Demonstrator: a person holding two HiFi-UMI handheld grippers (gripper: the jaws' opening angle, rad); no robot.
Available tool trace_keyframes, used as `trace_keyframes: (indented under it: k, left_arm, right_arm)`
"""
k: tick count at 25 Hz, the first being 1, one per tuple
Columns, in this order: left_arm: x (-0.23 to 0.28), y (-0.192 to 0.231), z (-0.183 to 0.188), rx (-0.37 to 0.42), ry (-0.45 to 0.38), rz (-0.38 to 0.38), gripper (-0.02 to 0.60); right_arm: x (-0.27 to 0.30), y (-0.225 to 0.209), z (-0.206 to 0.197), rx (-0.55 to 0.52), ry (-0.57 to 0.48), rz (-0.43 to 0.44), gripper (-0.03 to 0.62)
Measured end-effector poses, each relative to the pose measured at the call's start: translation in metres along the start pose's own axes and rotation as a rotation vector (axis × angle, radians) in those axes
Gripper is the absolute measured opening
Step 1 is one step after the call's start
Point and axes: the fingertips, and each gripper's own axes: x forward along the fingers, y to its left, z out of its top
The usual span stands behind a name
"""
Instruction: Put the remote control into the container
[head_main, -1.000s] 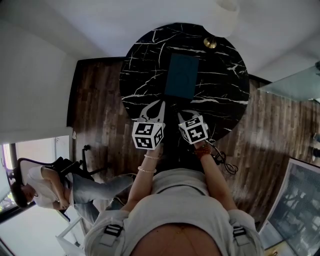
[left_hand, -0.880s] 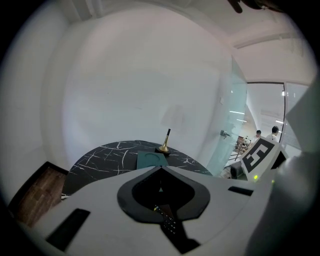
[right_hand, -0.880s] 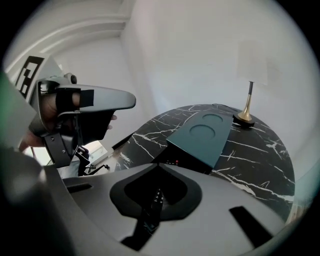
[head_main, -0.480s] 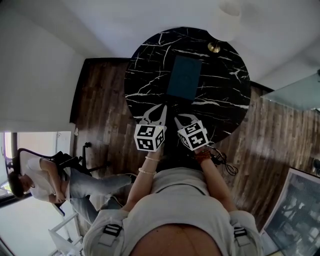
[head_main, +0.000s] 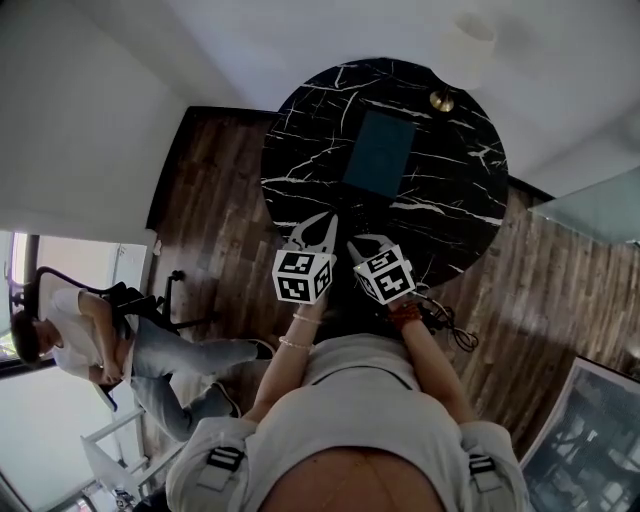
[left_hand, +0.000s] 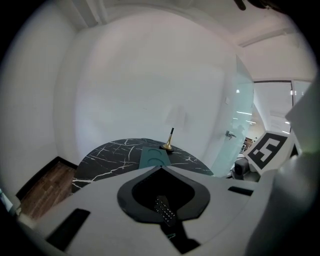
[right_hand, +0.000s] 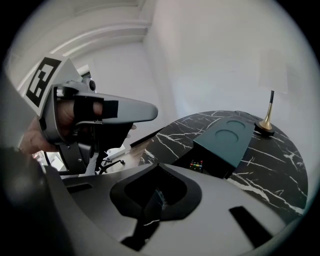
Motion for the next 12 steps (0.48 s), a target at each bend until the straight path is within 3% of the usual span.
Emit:
trace_keyframes:
  k: [12]
  left_arm:
    - [-0.023,0.008,-0.015,-0.053,-0.016,0.075,0.008]
  right_arm:
    - [0.017,0.02,-0.031,-0.062,0.126,0.064,0.011]
